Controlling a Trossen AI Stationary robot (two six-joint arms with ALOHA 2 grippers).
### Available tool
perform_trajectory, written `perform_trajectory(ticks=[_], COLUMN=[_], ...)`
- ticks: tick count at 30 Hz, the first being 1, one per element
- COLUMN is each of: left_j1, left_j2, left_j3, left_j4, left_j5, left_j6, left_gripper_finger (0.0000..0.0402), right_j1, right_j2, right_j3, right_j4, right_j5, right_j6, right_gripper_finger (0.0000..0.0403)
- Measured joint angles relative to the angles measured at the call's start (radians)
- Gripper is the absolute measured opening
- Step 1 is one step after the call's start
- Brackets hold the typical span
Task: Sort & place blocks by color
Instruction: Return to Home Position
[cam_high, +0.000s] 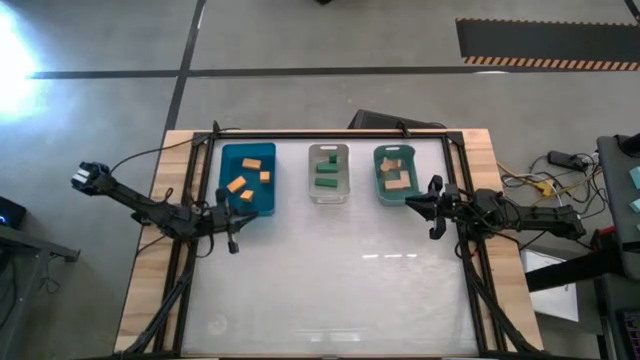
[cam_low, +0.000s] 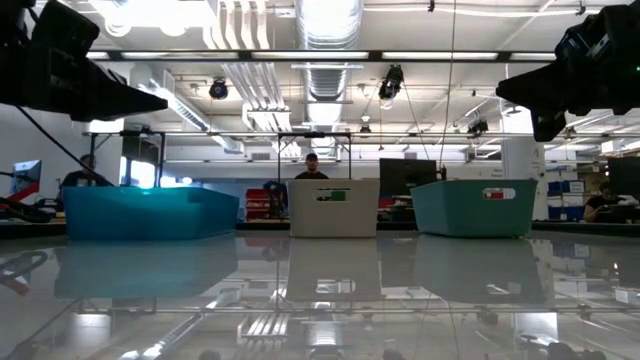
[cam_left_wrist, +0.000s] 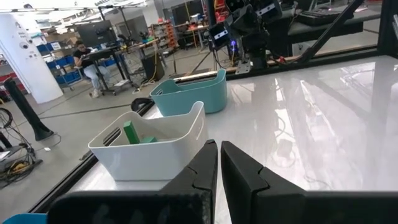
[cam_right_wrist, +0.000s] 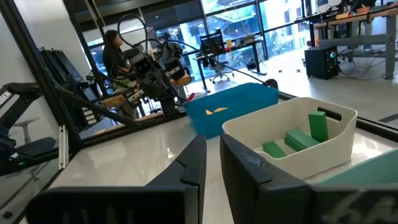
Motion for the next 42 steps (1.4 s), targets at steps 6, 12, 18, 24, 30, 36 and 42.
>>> perform_trajectory(ticks=[6,12,18,24,30,36,42], left_j1=[0.000,0.000,0.000,0.000,0.000,0.000,0.000], left_j2=[0.023,0.049,0.079,0.116,0.165,0.220,0.277], left_j3=[0.000,0.000,0.000,0.000,0.000,0.000,0.000], left_j4=[0.000,0.000,0.000,-0.004,0.000,0.000,0.000], left_j5=[0.000,0.000,0.000,0.001,0.001,0.001,0.001], left_j6=[0.000,0.000,0.000,0.000,0.000,0.000,0.000], left_gripper_finger=[0.0005,0.0005,0.0005,0.0005,0.0005,0.0005,0.0005], right_j1=[0.000,0.000,0.000,0.000,0.000,0.000,0.000], right_j2=[0.000,0.000,0.000,0.000,0.000,0.000,0.000], right_j3=[0.000,0.000,0.000,0.000,0.000,0.000,0.000], right_j4=[0.000,0.000,0.000,0.000,0.000,0.000,0.000], right_j5=[0.000,0.000,0.000,0.000,0.000,0.000,0.000], right_j6=[0.000,0.000,0.000,0.000,0.000,0.000,0.000], right_gripper_finger=[0.0036,0.0036,0.0036,0.0036,0.0036,0.0036,0.0036])
